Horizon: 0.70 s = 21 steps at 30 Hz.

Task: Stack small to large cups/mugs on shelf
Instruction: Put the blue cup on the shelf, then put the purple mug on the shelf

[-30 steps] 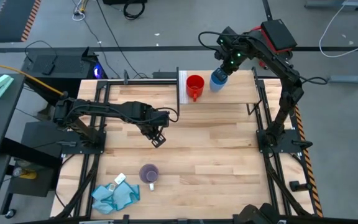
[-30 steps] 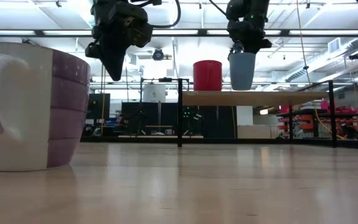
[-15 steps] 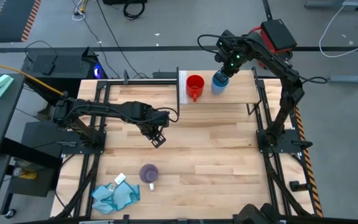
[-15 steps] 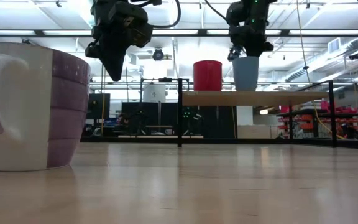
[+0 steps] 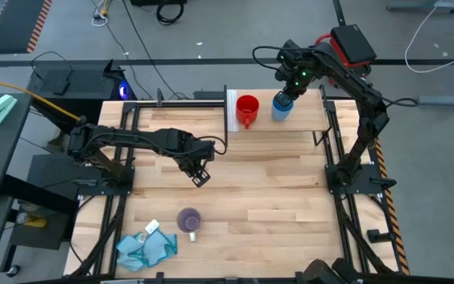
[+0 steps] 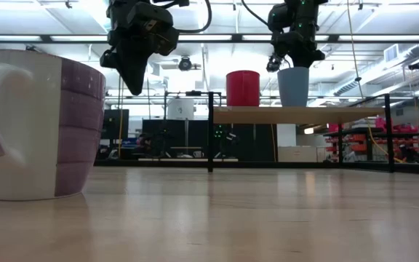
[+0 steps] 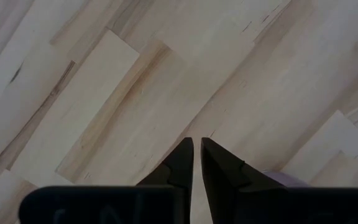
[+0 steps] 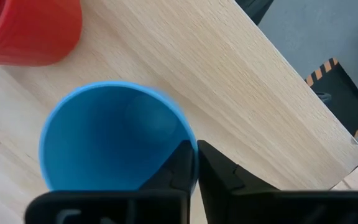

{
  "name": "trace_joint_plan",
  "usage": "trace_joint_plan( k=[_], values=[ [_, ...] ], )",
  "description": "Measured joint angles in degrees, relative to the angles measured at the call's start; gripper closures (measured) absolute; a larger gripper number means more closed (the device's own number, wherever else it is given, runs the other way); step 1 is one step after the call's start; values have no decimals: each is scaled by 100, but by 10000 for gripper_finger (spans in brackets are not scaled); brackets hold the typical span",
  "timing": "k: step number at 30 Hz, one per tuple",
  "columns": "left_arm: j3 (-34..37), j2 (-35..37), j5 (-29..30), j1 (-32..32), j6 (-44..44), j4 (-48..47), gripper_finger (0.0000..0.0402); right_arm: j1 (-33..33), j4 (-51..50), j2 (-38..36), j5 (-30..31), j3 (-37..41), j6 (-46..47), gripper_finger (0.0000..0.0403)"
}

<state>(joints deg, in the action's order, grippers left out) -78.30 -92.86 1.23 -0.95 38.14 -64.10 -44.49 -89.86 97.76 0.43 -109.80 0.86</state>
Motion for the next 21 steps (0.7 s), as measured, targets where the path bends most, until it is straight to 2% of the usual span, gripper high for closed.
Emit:
trace_joint_plan(
  k=[21],
  values=[
    [0, 0, 1, -3, -16, 0, 351, 0, 149, -168, 254, -2, 46, 301]
  ],
)
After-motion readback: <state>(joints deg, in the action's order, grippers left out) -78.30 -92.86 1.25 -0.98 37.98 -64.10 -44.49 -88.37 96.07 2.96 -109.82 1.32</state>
